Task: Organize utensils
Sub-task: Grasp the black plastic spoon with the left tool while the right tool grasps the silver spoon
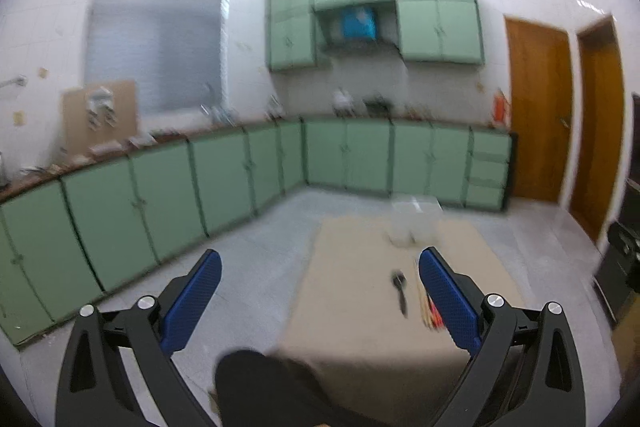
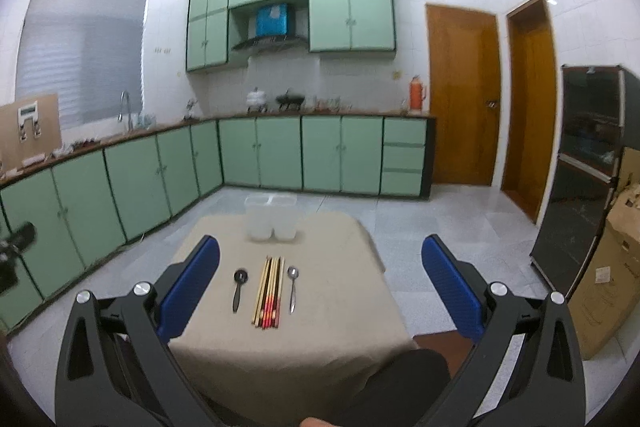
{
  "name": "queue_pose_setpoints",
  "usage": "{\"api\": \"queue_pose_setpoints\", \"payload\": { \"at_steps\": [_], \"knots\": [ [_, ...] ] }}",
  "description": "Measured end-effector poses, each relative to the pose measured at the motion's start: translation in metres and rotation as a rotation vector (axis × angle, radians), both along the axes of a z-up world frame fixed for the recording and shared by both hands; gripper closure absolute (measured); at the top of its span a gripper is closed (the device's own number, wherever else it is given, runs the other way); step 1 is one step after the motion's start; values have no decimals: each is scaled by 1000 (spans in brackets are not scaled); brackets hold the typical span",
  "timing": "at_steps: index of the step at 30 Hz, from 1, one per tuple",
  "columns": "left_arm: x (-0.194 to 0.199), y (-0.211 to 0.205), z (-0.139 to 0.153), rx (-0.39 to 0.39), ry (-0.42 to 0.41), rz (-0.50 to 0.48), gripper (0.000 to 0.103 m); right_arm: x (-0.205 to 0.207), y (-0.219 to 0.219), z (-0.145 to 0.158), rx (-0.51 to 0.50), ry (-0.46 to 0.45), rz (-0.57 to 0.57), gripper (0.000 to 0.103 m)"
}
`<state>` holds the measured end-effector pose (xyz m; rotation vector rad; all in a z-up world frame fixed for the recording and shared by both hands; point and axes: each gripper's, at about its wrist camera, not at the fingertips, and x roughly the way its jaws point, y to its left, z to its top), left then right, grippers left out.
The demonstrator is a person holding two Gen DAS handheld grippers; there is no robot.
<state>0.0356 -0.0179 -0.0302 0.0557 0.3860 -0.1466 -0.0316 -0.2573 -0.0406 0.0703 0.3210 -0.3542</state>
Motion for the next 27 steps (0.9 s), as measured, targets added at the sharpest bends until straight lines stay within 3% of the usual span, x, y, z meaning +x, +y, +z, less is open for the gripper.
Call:
{"api": "queue_pose_setpoints", "payload": {
  "at_steps": [10, 14, 18, 23, 27],
  "knots": [
    [104, -36, -90, -29, 343, -137, 6, 90, -30, -76, 80, 246, 73, 6],
    [142, -60, -123, -8, 423, -198, 6, 135, -39, -114, 127, 358, 128, 39],
    [185, -75, -158, -55, 496, -222, 9, 178, -45, -154, 182, 451, 180, 56],
    [219, -97, -197, 0, 562, -248, 32, 222, -49, -206, 248, 548, 238, 66],
    [241, -115, -228, 17, 618, -263, 40, 249, -55, -234, 267, 592, 265, 69]
  ]
}}
